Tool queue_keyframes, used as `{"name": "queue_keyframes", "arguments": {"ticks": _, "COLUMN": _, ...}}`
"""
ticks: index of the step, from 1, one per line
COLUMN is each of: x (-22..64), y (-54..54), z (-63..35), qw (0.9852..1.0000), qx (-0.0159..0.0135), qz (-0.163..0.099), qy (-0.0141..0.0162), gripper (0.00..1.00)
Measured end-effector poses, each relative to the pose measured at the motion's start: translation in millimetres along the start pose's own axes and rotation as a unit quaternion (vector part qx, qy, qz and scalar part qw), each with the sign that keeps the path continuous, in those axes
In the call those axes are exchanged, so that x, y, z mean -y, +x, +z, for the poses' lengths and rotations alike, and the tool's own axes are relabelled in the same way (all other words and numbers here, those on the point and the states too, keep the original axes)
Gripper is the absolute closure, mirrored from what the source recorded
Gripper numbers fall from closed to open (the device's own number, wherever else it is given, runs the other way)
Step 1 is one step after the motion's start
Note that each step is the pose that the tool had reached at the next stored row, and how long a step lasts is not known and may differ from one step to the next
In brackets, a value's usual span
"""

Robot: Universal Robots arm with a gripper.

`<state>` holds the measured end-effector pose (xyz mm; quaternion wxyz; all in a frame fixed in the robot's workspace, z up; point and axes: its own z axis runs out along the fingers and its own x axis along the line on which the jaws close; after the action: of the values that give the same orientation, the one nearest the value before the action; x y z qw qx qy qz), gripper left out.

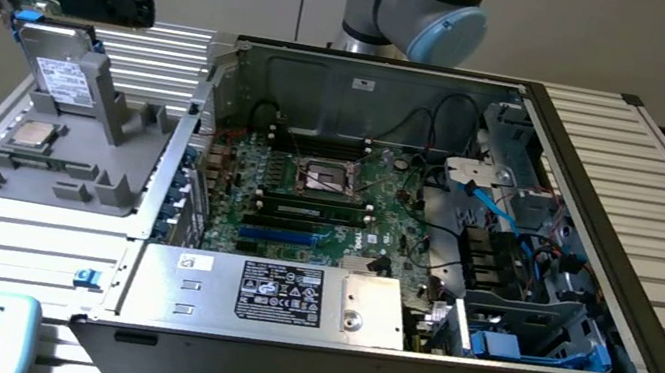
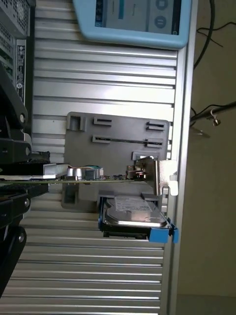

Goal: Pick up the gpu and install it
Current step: 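Pick up the gpu and move the gpu toward the slot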

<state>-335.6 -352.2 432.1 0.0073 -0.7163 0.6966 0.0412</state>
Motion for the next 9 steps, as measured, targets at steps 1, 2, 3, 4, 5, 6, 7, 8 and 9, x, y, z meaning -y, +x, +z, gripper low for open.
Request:
{"name": "queue_keyframes", "arguments": {"ticks": 1, "x": 0.0, "y": 0.0, "z": 0.0, "qw": 1.0000, "qx": 0.0000, "qz": 0.000, "qy": 0.0000, "gripper": 0.73}}
{"name": "queue_keyframes", "arguments": {"ticks": 2, "x": 0.0, "y": 0.0, "z": 0.0, "qw": 1.0000, "qx": 0.0000, "qz": 0.000, "qy": 0.0000, "gripper": 0.73}}
{"name": "queue_keyframes", "arguments": {"ticks": 3, "x": 0.0, "y": 0.0, "z": 0.0, "qw": 1.0000, "qx": 0.0000, "qz": 0.000, "qy": 0.0000, "gripper": 0.73}}
{"name": "queue_keyframes", "arguments": {"ticks": 4, "x": 0.0, "y": 0.0, "z": 0.0, "qw": 1.0000, "qx": 0.0000, "qz": 0.000, "qy": 0.0000, "gripper": 0.73}}
{"name": "queue_keyframes", "arguments": {"ticks": 5, "x": 0.0, "y": 0.0, "z": 0.0, "qw": 1.0000, "qx": 0.0000, "qz": 0.000, "qy": 0.0000, "gripper": 0.73}}
{"name": "queue_keyframes", "arguments": {"ticks": 6, "x": 0.0, "y": 0.0, "z": 0.0, "qw": 1.0000, "qx": 0.0000, "qz": 0.000, "qy": 0.0000, "gripper": 0.73}}
{"name": "queue_keyframes", "arguments": {"ticks": 7, "x": 0.0, "y": -0.1, "z": 0.0, "qw": 1.0000, "qx": 0.0000, "qz": 0.000, "qy": 0.0000, "gripper": 0.73}}
{"name": "queue_keyframes", "arguments": {"ticks": 8, "x": 0.1, "y": 0.0, "z": 0.0, "qw": 1.0000, "qx": -0.0002, "qz": 0.000, "qy": 0.0002, "gripper": 0.73}}
{"name": "queue_keyframes", "arguments": {"ticks": 9, "x": 0.0, "y": -0.1, "z": 0.0, "qw": 1.0000, "qx": -0.0007, "qz": -0.001, "qy": 0.0010, "gripper": 0.73}}
